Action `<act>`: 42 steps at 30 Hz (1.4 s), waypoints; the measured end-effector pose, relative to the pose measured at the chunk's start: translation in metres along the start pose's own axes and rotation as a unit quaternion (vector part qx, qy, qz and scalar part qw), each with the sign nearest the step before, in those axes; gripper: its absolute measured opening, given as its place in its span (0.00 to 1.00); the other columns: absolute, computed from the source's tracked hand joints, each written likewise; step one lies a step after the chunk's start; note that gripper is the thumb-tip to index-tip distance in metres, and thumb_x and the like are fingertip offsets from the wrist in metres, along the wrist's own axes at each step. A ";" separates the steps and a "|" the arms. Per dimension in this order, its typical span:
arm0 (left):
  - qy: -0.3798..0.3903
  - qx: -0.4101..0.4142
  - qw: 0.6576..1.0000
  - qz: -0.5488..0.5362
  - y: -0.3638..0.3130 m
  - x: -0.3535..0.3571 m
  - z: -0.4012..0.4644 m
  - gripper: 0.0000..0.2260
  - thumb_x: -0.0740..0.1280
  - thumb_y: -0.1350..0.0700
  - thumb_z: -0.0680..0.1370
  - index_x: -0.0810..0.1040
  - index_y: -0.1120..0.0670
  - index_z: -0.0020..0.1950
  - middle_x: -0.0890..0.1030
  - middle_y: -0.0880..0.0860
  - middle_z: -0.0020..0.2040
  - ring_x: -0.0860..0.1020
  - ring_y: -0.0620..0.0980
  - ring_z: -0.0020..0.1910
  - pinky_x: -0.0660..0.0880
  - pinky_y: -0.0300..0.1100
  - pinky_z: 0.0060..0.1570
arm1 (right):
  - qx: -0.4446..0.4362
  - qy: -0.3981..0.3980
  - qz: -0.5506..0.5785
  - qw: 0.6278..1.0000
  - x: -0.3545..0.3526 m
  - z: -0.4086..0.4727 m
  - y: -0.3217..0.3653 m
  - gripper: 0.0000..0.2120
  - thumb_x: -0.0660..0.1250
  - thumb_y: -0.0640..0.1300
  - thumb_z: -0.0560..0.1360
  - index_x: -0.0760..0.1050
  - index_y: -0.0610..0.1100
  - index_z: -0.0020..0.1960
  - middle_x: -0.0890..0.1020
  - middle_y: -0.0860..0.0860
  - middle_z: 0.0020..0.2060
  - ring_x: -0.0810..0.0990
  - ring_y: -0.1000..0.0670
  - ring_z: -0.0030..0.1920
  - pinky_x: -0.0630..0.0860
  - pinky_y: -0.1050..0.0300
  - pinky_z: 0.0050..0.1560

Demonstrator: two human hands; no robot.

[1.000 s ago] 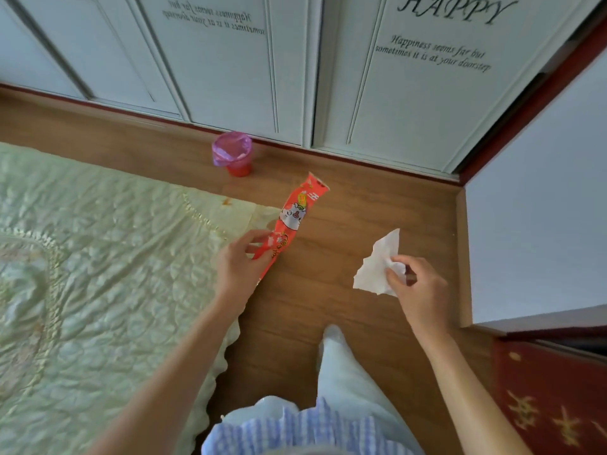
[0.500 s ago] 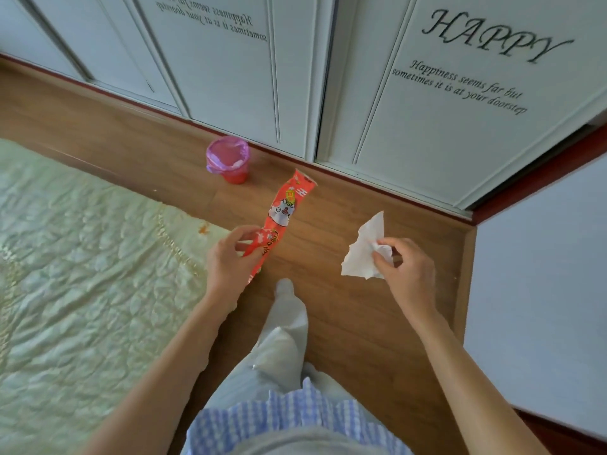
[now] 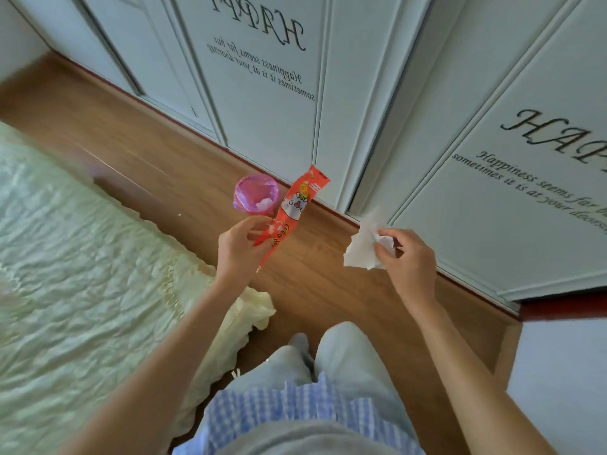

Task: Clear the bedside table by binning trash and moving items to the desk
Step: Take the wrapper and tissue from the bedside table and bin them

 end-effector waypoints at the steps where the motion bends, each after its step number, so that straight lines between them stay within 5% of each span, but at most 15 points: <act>1: -0.006 -0.006 1.000 -0.001 -0.002 0.003 0.014 0.14 0.74 0.62 0.70 0.82 0.55 0.55 0.83 0.50 0.44 0.80 0.41 0.41 0.79 0.35 0.41 | -0.007 0.009 0.001 1.000 0.005 0.017 -0.002 0.14 0.72 0.46 0.72 0.79 0.43 0.55 0.83 0.48 0.48 0.80 0.51 0.44 0.77 0.61 0.38; 7: -0.070 -0.048 0.996 0.001 -0.004 0.024 0.096 0.13 0.74 0.62 0.70 0.82 0.53 0.53 0.83 0.48 0.42 0.79 0.36 0.38 0.78 0.29 0.40 | -0.058 0.074 -0.016 0.995 0.040 0.142 -0.007 0.12 0.71 0.45 0.72 0.80 0.43 0.54 0.83 0.48 0.47 0.79 0.51 0.42 0.67 0.71 0.35; 11: -0.125 -0.098 0.987 -0.010 0.000 0.034 0.133 0.13 0.73 0.63 0.69 0.83 0.52 0.52 0.83 0.48 0.43 0.80 0.41 0.41 0.80 0.38 0.41 | -0.098 0.124 -0.006 0.987 0.062 0.227 0.002 0.11 0.71 0.44 0.72 0.80 0.44 0.53 0.83 0.49 0.47 0.80 0.51 0.41 0.76 0.58 0.37; 17: -0.187 -0.192 0.963 -0.023 0.011 0.045 0.164 0.13 0.73 0.63 0.70 0.82 0.53 0.53 0.82 0.48 0.45 0.79 0.42 0.41 0.78 0.35 0.39 | -0.153 0.204 -0.008 0.967 0.106 0.325 0.028 0.09 0.71 0.42 0.71 0.80 0.46 0.52 0.83 0.50 0.47 0.80 0.49 0.42 0.78 0.51 0.39; 24: -0.233 -0.266 0.934 -0.044 0.046 0.032 0.202 0.10 0.73 0.62 0.71 0.82 0.51 0.50 0.78 0.38 0.39 0.77 0.35 0.36 0.72 0.24 0.30 | -0.225 0.275 -0.032 0.934 0.192 0.379 0.065 0.09 0.71 0.42 0.71 0.80 0.45 0.51 0.82 0.49 0.44 0.79 0.49 0.41 0.73 0.58 0.37; 33: -0.222 -0.313 0.921 -0.069 0.132 -0.003 0.292 0.10 0.73 0.60 0.70 0.83 0.50 0.50 0.80 0.41 0.40 0.79 0.41 0.39 0.78 0.39 0.37 | -0.209 0.309 -0.081 0.924 0.330 0.429 0.097 0.10 0.70 0.41 0.71 0.80 0.45 0.52 0.82 0.49 0.46 0.79 0.50 0.42 0.72 0.58 0.36; 42: -0.232 -0.333 0.911 -0.074 0.226 0.010 0.370 0.10 0.73 0.61 0.71 0.83 0.52 0.50 0.82 0.44 0.42 0.79 0.39 0.39 0.77 0.31 0.38 | -0.195 0.366 -0.123 0.902 0.484 0.462 0.084 0.09 0.69 0.41 0.71 0.80 0.44 0.51 0.82 0.47 0.44 0.79 0.47 0.40 0.67 0.60 0.35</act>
Point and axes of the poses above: each hand's wrist, its own z-axis towards the middle knuckle, its own x-axis out of the palm, y = z × x, the point moved 8 cm from there along z, towards the middle knuckle
